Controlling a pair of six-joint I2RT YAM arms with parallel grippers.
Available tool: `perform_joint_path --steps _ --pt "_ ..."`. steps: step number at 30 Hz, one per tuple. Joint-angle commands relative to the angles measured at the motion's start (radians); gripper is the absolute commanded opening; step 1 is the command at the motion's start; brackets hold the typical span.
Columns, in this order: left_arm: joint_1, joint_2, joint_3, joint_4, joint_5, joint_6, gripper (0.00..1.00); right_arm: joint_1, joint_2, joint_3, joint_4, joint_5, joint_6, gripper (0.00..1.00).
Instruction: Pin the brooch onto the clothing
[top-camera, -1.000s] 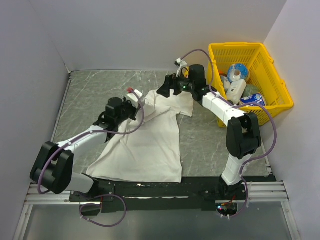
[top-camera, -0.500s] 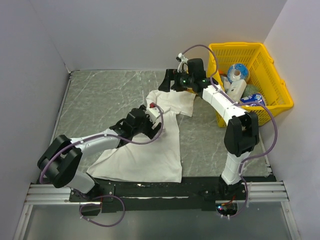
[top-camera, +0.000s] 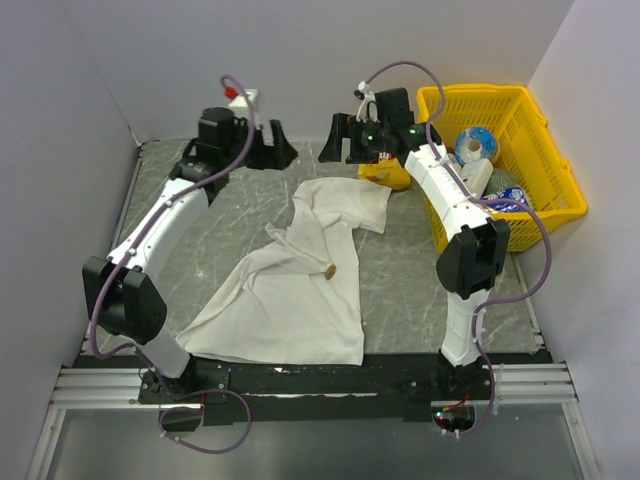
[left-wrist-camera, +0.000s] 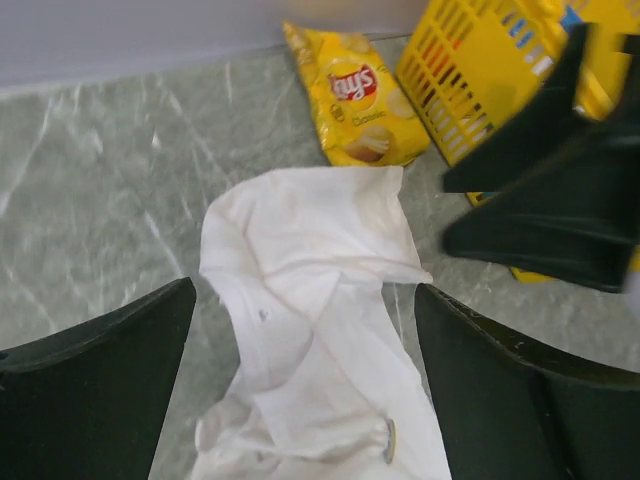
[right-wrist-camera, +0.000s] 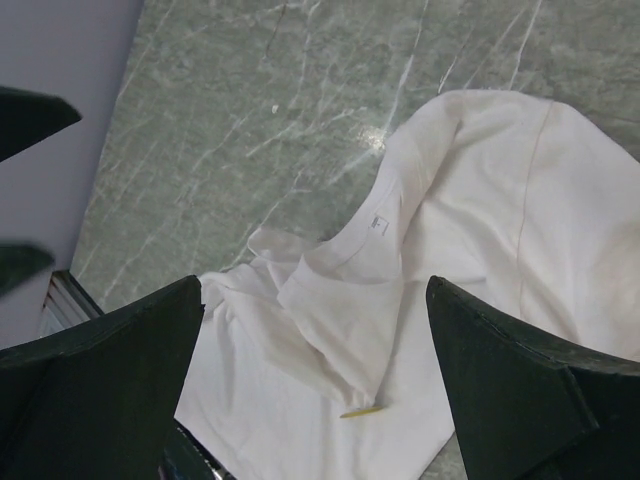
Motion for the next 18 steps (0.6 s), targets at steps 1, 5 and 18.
perform_joint_path --steps 1,5,18 --pt "0.108 -0.001 -0.086 -0.135 0.194 -0.215 0.96 -0.017 0.021 0.021 -0.079 0.001 0.000 1.00" --pt "0.109 -0.067 -0.297 -0.034 0.204 -0.265 0.99 -0.016 -0.053 -0.166 0.028 -0.003 -0.035 1.00" --pt "0.088 -0.219 -0.773 0.322 0.204 -0.476 0.94 0.026 -0.398 -0.649 0.183 0.019 -0.004 1.00"
